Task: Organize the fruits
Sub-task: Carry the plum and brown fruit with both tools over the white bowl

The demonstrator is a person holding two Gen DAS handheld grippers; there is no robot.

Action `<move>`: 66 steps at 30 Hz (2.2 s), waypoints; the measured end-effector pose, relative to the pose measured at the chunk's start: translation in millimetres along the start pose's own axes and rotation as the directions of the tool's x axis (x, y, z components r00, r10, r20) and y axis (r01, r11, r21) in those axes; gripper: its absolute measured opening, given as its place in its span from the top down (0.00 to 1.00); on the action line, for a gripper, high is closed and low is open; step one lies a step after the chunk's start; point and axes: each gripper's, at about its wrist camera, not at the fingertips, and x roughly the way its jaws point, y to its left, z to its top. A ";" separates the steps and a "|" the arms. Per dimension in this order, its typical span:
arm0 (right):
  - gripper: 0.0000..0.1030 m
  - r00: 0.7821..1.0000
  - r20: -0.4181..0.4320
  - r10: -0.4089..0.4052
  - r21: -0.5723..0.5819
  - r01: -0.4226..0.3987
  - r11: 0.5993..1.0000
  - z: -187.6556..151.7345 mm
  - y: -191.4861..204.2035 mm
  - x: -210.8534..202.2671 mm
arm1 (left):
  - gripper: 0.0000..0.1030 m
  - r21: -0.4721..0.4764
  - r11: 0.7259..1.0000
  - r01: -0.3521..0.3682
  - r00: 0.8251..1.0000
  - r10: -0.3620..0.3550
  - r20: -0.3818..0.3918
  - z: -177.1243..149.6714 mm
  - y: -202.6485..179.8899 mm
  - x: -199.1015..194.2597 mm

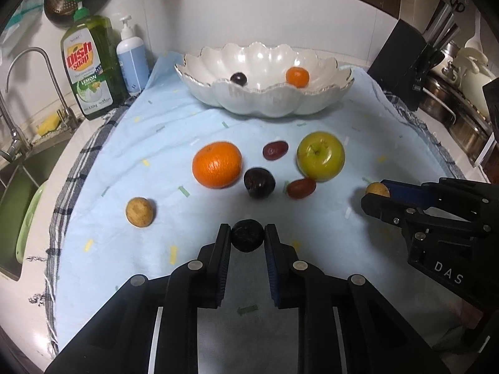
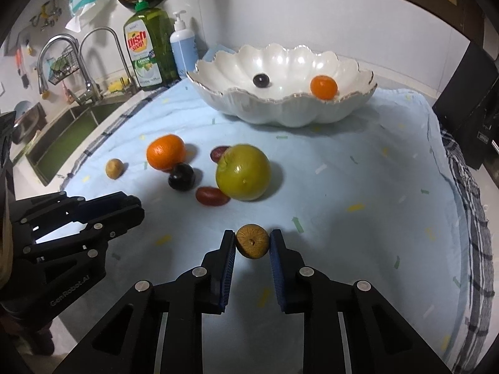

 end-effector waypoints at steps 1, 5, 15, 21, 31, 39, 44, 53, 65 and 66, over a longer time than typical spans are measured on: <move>0.77 1.000 0.006 0.002 -0.002 -0.002 1.000 1.4 0.7 -2.4 | 0.78 -0.002 1.000 0.001 1.000 -0.001 0.007 1.4 0.2 -3.0; 0.77 0.999 0.040 0.008 -0.004 -0.007 1.000 7.7 2.2 -14.3 | 0.78 -0.002 1.000 0.001 0.999 0.000 0.036 7.6 -0.6 -14.8; 0.77 0.989 0.146 -0.007 -0.011 0.009 1.000 24.8 0.6 -47.9 | 0.78 0.022 1.000 0.006 0.989 -0.009 0.146 29.1 -4.0 -49.0; 0.77 0.977 0.210 -0.023 -0.020 0.027 0.999 38.8 -3.0 -63.8 | 0.78 0.042 0.999 0.001 0.976 -0.010 0.218 43.9 -5.4 -64.8; 0.77 0.952 0.304 -0.026 -0.012 0.031 0.999 69.9 -11.5 -76.1 | 0.78 0.055 0.998 -0.013 0.950 -0.005 0.311 75.6 -5.2 -75.9; 0.77 0.951 0.309 -0.024 -0.019 0.031 0.999 100.9 -18.9 -61.2 | 0.78 0.068 0.997 -0.035 0.933 0.008 0.359 110.6 -1.3 -70.6; 0.77 0.952 0.305 -0.034 -0.024 0.043 0.999 120.0 -23.9 -48.7 | 0.78 0.068 0.997 -0.021 0.936 -0.004 0.351 132.8 3.6 -59.8; 0.77 0.964 0.262 -0.041 -0.035 0.052 0.998 151.7 -33.0 -18.3 | 0.78 0.071 0.997 -0.007 0.960 -0.014 0.281 174.2 10.2 -18.3; 0.77 0.992 0.123 -0.039 0.009 0.039 0.999 182.7 -57.7 40.4 | 0.78 0.082 0.997 -0.005 0.993 -0.004 0.117 208.8 14.3 51.6; 0.77 0.994 0.105 -0.035 0.015 0.034 0.999 183.7 -59.6 45.9 | 0.78 0.085 0.996 -0.005 0.996 -0.003 0.094 209.8 14.1 59.1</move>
